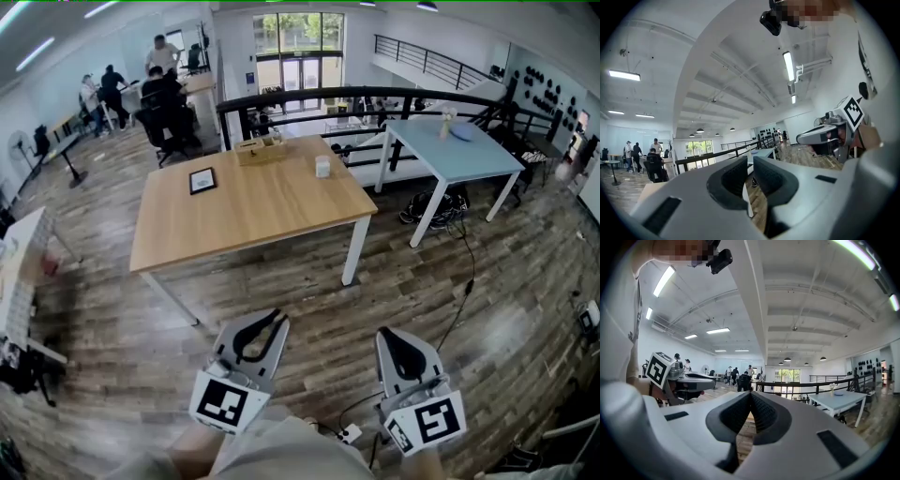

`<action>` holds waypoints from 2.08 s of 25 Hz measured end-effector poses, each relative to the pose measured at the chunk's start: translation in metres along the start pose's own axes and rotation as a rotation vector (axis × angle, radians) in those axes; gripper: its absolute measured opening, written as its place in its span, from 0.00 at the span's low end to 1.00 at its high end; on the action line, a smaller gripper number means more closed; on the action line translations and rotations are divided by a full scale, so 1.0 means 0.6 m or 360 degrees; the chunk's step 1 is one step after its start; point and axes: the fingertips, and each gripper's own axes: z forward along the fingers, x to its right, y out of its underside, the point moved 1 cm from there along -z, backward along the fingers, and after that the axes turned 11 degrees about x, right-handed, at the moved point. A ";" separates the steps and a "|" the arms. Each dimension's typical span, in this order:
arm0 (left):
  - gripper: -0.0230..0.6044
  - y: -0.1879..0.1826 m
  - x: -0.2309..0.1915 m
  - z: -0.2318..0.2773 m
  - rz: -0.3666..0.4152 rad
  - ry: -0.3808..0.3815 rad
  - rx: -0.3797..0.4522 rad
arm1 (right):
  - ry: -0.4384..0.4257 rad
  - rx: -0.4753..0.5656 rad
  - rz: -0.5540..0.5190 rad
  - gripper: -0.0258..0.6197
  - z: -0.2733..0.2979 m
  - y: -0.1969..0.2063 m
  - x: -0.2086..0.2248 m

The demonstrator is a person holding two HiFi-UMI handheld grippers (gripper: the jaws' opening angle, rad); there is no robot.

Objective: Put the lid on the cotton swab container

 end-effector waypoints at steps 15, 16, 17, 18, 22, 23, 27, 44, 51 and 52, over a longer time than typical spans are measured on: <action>0.12 0.056 -0.031 0.094 -0.0014 0.0029 -0.0029 | -0.0006 -0.0064 0.0032 0.08 0.075 0.060 0.073; 0.12 0.062 -0.039 0.107 -0.0024 0.0039 -0.0027 | -0.0005 -0.0066 0.0032 0.08 0.089 0.064 0.079; 0.12 0.068 -0.047 0.120 -0.0027 0.0048 -0.0026 | -0.0003 -0.0069 0.0034 0.08 0.104 0.069 0.087; 0.12 0.075 -0.057 0.135 -0.0027 0.0053 -0.0026 | -0.0001 -0.0074 0.0036 0.08 0.120 0.075 0.095; 0.12 0.095 -0.108 0.193 -0.0042 0.0064 -0.0030 | -0.0001 -0.0110 0.0030 0.08 0.191 0.094 0.126; 0.12 0.099 -0.124 0.209 -0.0045 0.0068 -0.0034 | -0.0001 -0.0119 0.0026 0.08 0.211 0.098 0.134; 0.12 0.119 -0.193 0.283 -0.0036 0.0104 -0.0049 | 0.0005 -0.0155 0.0018 0.08 0.305 0.113 0.169; 0.12 0.202 -0.452 0.552 -0.0066 0.0212 -0.0055 | 0.0102 -0.0203 0.0028 0.08 0.647 0.168 0.310; 0.12 0.241 -0.490 0.614 -0.0092 0.0207 -0.0084 | 0.0131 -0.0277 0.0029 0.08 0.699 0.213 0.365; 0.12 0.248 -0.493 0.625 -0.0093 0.0205 -0.0089 | 0.0129 -0.0280 0.0029 0.08 0.707 0.218 0.374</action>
